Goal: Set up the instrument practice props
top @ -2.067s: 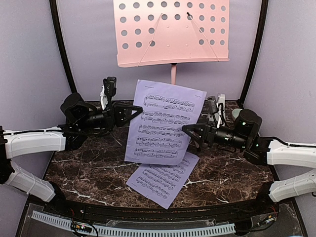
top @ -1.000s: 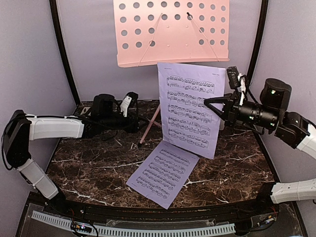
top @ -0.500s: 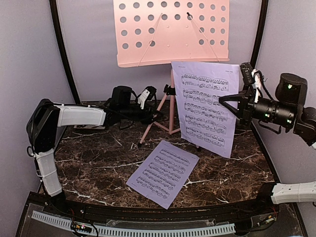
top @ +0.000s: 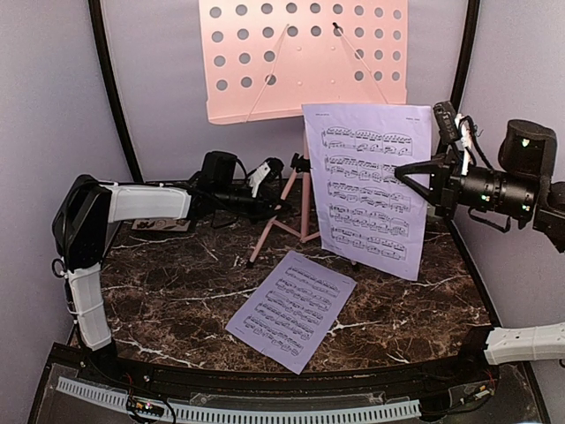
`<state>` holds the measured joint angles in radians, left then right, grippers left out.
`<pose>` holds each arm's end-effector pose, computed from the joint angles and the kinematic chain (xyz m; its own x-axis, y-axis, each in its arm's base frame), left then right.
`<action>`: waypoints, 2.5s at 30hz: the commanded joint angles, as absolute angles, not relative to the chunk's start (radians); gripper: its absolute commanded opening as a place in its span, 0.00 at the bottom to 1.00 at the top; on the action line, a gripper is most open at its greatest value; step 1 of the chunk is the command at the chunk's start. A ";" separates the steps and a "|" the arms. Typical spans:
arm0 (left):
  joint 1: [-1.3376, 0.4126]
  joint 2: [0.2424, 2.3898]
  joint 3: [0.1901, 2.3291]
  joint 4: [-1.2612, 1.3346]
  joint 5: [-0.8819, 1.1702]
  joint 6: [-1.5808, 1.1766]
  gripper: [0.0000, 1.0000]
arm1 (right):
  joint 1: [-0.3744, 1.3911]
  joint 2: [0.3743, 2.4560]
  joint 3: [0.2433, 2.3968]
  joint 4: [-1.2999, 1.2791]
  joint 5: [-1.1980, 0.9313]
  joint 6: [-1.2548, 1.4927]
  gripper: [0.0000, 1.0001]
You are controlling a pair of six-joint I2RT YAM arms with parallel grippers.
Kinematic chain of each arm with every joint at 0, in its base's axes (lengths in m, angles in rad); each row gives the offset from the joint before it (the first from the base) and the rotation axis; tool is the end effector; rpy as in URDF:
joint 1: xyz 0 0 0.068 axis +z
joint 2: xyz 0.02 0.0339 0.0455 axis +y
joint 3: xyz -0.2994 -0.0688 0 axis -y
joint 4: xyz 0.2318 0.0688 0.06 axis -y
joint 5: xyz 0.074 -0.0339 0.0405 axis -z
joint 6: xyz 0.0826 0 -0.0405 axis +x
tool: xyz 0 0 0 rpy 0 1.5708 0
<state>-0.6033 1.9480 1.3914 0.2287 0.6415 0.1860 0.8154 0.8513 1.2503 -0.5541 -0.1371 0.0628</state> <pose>0.3767 -0.3196 0.2752 -0.0903 0.2421 -0.9660 0.9542 0.2987 -0.0143 0.1062 0.1293 0.4600 -0.1568 -0.0758 -0.9847 -0.8055 0.5868 0.0831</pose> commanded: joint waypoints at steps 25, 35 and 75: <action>-0.503 1.513 1.053 0.273 0.492 0.025 0.66 | 0.814 0.970 1.521 -0.596 -0.341 0.037 0.00; -0.454 1.045 0.829 0.232 0.082 -0.224 0.58 | 0.813 1.058 1.653 -0.597 -0.301 -0.026 0.00; -0.840 1.468 1.894 -0.183 -0.035 0.059 0.53 | 0.808 1.394 2.128 -0.440 0.064 -0.166 0.00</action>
